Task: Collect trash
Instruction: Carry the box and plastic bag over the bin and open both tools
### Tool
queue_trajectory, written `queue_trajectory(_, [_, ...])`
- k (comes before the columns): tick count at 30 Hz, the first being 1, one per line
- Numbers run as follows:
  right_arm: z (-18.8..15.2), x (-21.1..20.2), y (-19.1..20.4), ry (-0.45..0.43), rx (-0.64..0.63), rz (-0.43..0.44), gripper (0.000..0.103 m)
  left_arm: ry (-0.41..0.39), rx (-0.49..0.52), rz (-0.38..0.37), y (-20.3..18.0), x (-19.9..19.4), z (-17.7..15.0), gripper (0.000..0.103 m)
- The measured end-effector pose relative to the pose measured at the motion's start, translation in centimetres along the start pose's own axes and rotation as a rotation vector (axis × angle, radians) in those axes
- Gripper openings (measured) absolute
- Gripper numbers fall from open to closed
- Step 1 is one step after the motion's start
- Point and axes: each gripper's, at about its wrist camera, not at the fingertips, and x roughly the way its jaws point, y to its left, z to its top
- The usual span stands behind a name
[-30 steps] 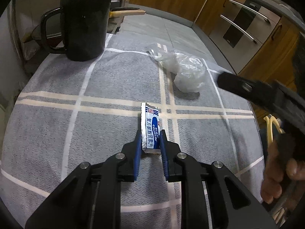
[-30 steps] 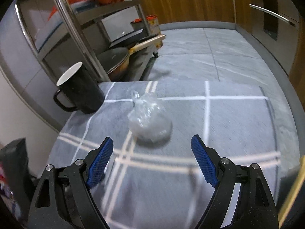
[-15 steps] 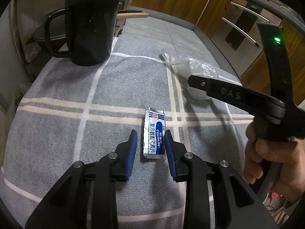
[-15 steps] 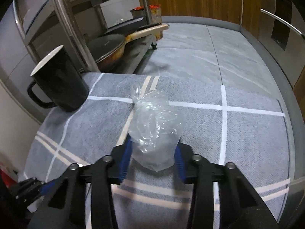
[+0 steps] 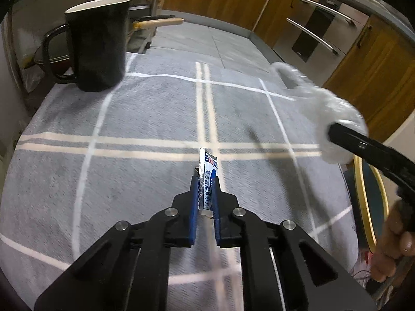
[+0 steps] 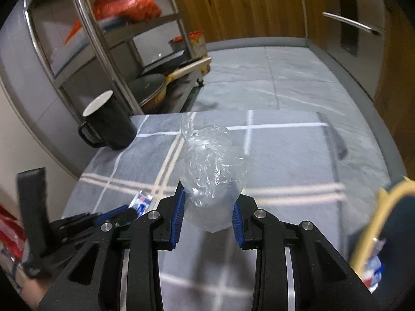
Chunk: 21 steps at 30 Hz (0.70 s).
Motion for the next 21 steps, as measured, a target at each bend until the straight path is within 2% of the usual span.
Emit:
queue_trajectory(9, [-4.2, -9.1, -4.6, -0.078, 0.078, -0.045, 0.034, -0.001, 0.045, -0.038, -3.3, -1.8, -1.4, 0.006])
queue_trajectory(15, [-7.5, -13.6, -7.6, -0.107, 0.129, -0.087, 0.034, -0.010, 0.086, -0.064, -5.5, -3.3, -1.9, 0.006])
queue_trajectory(21, [-10.4, -17.2, -10.3, -0.130, 0.166, -0.135, 0.034, -0.020, 0.087, -0.103, -7.3, -5.0, -2.1, 0.006])
